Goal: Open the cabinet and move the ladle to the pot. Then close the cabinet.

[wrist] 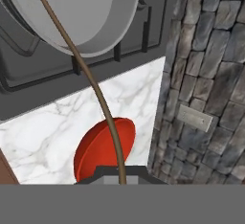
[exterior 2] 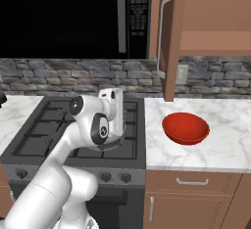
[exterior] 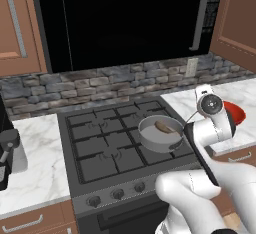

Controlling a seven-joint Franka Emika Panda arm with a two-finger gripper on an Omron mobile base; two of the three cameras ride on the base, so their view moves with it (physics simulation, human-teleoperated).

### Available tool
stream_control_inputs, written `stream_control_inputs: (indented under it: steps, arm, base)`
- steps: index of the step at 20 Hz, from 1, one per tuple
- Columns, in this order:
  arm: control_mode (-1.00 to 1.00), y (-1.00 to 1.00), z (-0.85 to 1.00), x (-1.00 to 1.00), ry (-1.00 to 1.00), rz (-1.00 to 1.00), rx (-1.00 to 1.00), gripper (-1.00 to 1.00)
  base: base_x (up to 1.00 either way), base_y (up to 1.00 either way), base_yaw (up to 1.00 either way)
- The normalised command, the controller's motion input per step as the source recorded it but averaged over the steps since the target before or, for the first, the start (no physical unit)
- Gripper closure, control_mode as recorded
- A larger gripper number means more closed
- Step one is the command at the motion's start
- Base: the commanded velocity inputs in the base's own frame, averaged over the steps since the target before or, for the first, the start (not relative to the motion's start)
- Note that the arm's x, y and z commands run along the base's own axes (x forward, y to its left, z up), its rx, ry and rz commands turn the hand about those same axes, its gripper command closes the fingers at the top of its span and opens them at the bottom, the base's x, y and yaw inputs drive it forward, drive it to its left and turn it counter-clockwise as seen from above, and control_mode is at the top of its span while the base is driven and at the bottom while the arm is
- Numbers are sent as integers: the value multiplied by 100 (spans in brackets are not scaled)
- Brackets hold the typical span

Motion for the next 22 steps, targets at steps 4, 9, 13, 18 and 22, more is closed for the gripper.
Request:
stream_control_inputs:
  steps: [4,9,13,18,22]
  arm:
    - [-100,-3,-18,7,0,0,0,100]
    - [-100,-3,-19,6,0,0,0,100]
    - [-100,-6,-19,7,0,0,0,100]
    - [-100,-5,-21,9,0,0,0,100]
    - [-100,-3,-22,16,0,0,0,100]
  base:
    - [0,0,0]
    - [0,0,0]
    - [0,0,0]
    - [0,0,0]
    - [0,0,0]
